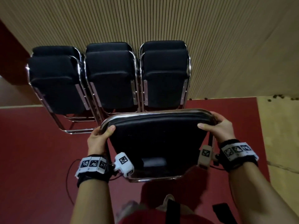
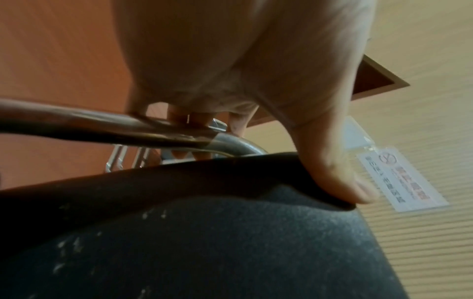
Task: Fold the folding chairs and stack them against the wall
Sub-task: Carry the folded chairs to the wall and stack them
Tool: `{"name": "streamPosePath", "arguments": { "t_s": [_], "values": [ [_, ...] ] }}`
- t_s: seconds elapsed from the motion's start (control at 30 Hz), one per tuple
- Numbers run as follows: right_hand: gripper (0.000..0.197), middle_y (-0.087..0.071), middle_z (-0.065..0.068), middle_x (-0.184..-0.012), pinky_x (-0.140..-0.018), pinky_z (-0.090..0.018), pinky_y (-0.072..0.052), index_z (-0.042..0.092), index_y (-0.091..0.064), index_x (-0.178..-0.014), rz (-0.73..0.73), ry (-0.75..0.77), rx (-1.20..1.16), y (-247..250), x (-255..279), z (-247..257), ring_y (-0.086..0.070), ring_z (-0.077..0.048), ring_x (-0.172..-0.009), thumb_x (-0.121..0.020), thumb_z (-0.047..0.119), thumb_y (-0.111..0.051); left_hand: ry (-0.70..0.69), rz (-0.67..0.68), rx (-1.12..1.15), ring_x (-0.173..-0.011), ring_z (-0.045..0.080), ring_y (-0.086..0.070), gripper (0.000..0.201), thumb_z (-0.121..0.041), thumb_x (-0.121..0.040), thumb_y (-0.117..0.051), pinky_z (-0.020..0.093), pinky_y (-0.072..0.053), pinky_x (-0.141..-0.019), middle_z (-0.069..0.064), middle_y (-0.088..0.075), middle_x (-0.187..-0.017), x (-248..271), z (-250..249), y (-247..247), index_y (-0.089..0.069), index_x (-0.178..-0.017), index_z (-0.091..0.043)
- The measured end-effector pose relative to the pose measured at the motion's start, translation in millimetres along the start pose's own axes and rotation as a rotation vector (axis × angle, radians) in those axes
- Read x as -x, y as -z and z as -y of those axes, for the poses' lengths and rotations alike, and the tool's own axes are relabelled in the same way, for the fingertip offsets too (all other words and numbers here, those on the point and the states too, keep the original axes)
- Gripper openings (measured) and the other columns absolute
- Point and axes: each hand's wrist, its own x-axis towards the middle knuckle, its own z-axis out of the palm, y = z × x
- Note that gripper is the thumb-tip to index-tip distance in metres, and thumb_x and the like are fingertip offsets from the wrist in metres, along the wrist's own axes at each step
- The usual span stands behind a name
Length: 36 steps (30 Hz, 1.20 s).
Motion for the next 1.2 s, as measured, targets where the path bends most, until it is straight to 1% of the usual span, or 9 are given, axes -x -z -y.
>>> {"name": "streamPosePath", "arguments": {
  "t_s": [0.13, 0.27, 0.4, 0.47, 0.6, 0.83, 1.0, 1.1, 1.2],
  "values": [
    [0.069, -0.071, -0.001, -0.110, -0.096, -0.032, -0.051, 0.012, -0.066, -0.121, -0.087, -0.018, 0.077, 7.2, -54.0, 3.6, -0.067, -0.015, -0.104, -0.058, 0.004, -0.092, 0.039, 0.021, 0.016, -0.110, 0.025, -0.065, 0.060, -0.014, -0.074, -0.084, 0.036, -0.050, -0.101, 0.012, -0.067, -0.120, -42.9, 5.8, -43.0, -0.057, -0.126, -0.001],
    [0.069, -0.071, -0.004, -0.112, -0.099, -0.034, -0.051, 0.011, -0.066, -0.121, -0.122, -0.021, 0.137, 2.0, -110.1, 6.6, -0.067, -0.018, -0.108, -0.058, 0.002, -0.092, 0.079, 0.071, -0.018, -0.115, 0.027, -0.064, 0.084, -0.024, -0.063, -0.087, 0.038, -0.050, -0.102, 0.015, -0.065, -0.127, -96.4, 8.1, -85.9, -0.053, -0.136, 0.000],
    [0.069, -0.069, -0.002, -0.113, -0.099, -0.031, -0.049, 0.011, -0.065, -0.122, -0.191, -0.047, 0.161, -9.4, -164.0, 11.4, -0.064, -0.016, -0.107, -0.059, 0.003, -0.091, 0.084, 0.116, -0.086, -0.111, 0.024, -0.064, 0.052, -0.016, -0.080, -0.081, 0.035, -0.049, -0.099, 0.011, -0.066, -0.123, -164.9, 4.7, -137.0, -0.058, -0.125, -0.006],
    [0.070, -0.068, -0.002, -0.114, -0.095, -0.025, -0.049, 0.010, -0.064, -0.124, -0.217, -0.072, 0.167, -11.8, -190.8, 14.3, -0.063, -0.015, -0.107, -0.060, 0.002, -0.091, 0.095, 0.139, -0.122, -0.112, 0.024, -0.065, 0.057, -0.021, -0.076, -0.085, 0.038, -0.049, -0.103, 0.009, -0.067, -0.123, -197.4, 0.0, -162.3, -0.060, -0.126, -0.008],
    [0.071, -0.066, -0.004, -0.115, -0.072, -0.001, -0.046, 0.006, -0.061, -0.128, -0.268, -0.093, 0.142, -16.8, -235.1, 22.5, -0.061, -0.014, -0.106, -0.063, -0.002, -0.088, 0.126, 0.196, -0.132, -0.109, 0.025, -0.068, 0.063, -0.024, -0.068, -0.090, 0.038, -0.052, -0.097, 0.006, -0.071, -0.115, -247.2, -11.5, -206.6, -0.063, -0.123, -0.012],
    [0.079, -0.066, -0.002, -0.115, -0.094, -0.026, -0.047, 0.011, -0.061, -0.131, -0.264, -0.164, 0.141, -22.0, -320.0, 24.8, -0.061, -0.016, -0.110, -0.058, -0.001, -0.090, 0.138, 0.155, -0.177, -0.111, 0.024, -0.067, 0.057, -0.025, -0.071, -0.088, 0.042, -0.049, -0.105, 0.006, -0.070, -0.116, -300.9, -7.6, -263.6, -0.062, -0.121, -0.015],
    [0.081, -0.065, -0.004, -0.118, -0.089, -0.026, -0.048, 0.009, -0.059, -0.133, -0.201, -0.211, 0.153, -20.4, -395.4, 17.1, -0.060, -0.017, -0.109, -0.060, -0.003, -0.089, 0.145, 0.082, -0.199, -0.110, 0.023, -0.067, 0.061, -0.028, -0.067, -0.089, 0.041, -0.050, -0.105, 0.005, -0.070, -0.115, -325.3, 0.0, -310.4, -0.063, -0.121, -0.014],
    [0.072, -0.061, -0.003, -0.113, -0.081, -0.018, -0.042, 0.005, -0.058, -0.132, -0.124, -0.201, 0.219, -15.9, -436.4, 12.7, -0.055, -0.014, -0.103, -0.067, -0.005, -0.085, 0.162, 0.026, -0.216, -0.110, 0.026, -0.066, 0.045, -0.017, -0.077, -0.084, 0.041, -0.050, -0.104, 0.006, -0.069, -0.114, -333.4, 6.0, -340.8, -0.062, -0.116, -0.013],
    [0.071, -0.062, -0.004, -0.110, -0.081, -0.019, -0.042, 0.005, -0.060, -0.131, -0.091, -0.200, 0.289, -13.9, -472.8, 9.4, -0.055, -0.013, -0.100, -0.066, 0.000, -0.087, 0.175, -0.015, -0.210, -0.110, 0.027, -0.066, 0.046, -0.014, -0.079, -0.083, 0.042, -0.050, -0.103, 0.010, -0.068, -0.118, -343.8, 7.2, -366.8, -0.062, -0.119, -0.011]
  ]
}}
